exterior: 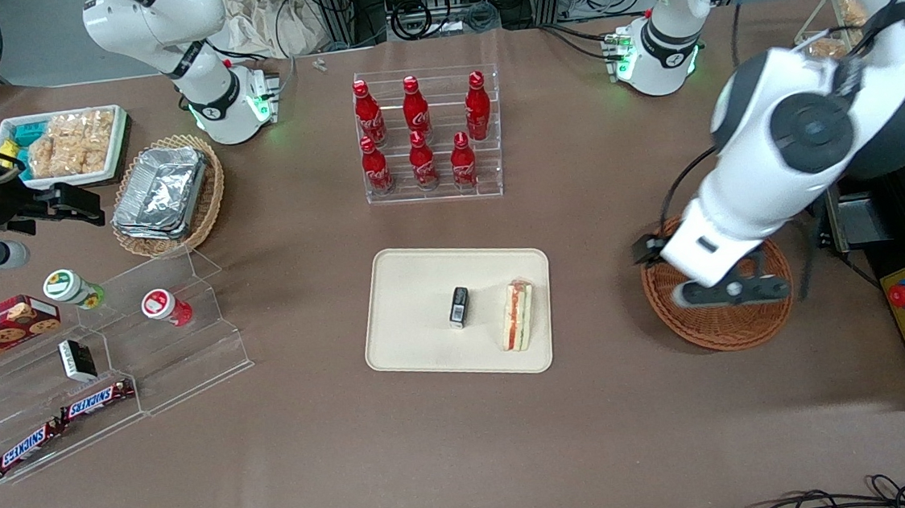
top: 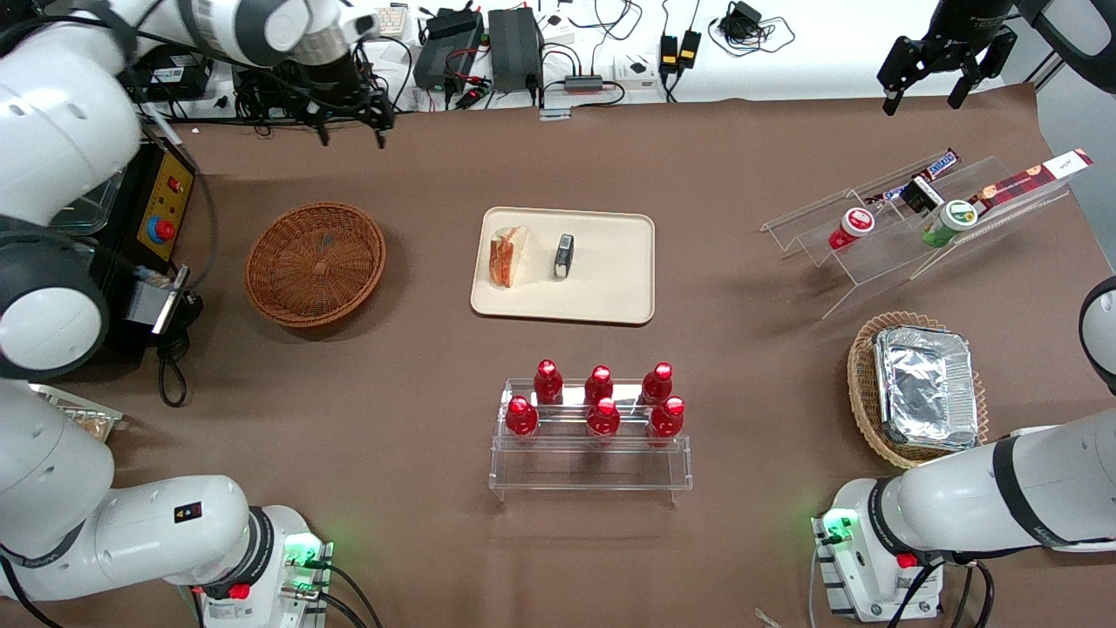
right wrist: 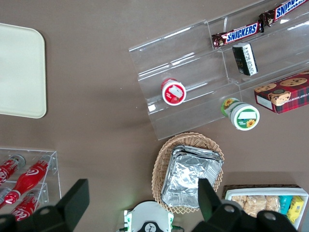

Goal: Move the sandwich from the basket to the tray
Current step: 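Raise the open left gripper away from the tray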

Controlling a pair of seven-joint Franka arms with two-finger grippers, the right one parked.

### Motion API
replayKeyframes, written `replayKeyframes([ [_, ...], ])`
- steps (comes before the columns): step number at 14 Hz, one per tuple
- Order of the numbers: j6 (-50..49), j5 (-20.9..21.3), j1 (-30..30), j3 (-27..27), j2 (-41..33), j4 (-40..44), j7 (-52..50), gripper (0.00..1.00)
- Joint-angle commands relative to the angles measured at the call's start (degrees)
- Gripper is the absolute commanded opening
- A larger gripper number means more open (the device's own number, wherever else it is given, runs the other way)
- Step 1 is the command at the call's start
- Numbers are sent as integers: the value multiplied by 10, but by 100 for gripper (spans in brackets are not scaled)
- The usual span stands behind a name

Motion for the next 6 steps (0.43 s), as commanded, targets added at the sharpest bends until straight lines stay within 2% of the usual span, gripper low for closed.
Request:
replayKeyframes([
  [1, -41, -17, -18, 55, -53, -38, 54, 100],
  [4, -72, -27, -75, 167, -77, -40, 181, 100],
  [6, -75, -84, -74, 208, -94, -42, 237, 100],
])
